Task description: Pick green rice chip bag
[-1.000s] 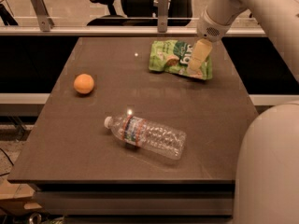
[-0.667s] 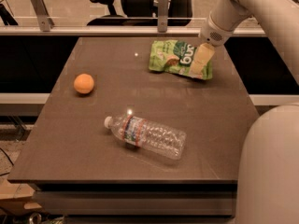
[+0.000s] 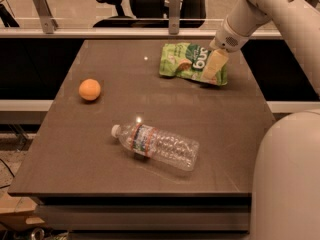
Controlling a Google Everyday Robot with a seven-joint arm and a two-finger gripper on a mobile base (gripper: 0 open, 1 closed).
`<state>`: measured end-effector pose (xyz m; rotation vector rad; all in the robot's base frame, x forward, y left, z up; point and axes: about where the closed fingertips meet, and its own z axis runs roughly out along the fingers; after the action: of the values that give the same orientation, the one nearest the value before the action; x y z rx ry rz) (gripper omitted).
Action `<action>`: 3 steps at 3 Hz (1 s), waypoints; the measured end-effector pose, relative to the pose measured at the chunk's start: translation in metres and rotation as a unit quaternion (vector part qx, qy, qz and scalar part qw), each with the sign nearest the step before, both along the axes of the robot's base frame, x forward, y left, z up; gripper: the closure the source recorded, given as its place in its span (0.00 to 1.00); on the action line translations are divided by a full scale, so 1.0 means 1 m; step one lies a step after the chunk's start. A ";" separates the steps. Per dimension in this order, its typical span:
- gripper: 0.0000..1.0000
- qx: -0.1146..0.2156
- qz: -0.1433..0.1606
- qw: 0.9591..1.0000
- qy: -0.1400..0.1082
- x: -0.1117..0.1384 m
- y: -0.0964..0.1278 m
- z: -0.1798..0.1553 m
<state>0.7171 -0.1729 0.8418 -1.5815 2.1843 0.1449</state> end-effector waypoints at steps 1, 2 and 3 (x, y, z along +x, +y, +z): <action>0.41 -0.004 0.007 1.000 0.001 0.001 0.006 0.001; 0.65 -0.009 0.013 1.000 0.001 0.000 0.011 0.002; 0.88 -0.012 0.015 1.000 0.000 -0.001 0.013 0.004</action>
Offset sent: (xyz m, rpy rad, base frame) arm -0.0031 0.0127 0.0112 -0.0282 -0.0054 0.0359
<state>0.7156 -0.1603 0.8461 -1.6282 2.1711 0.1289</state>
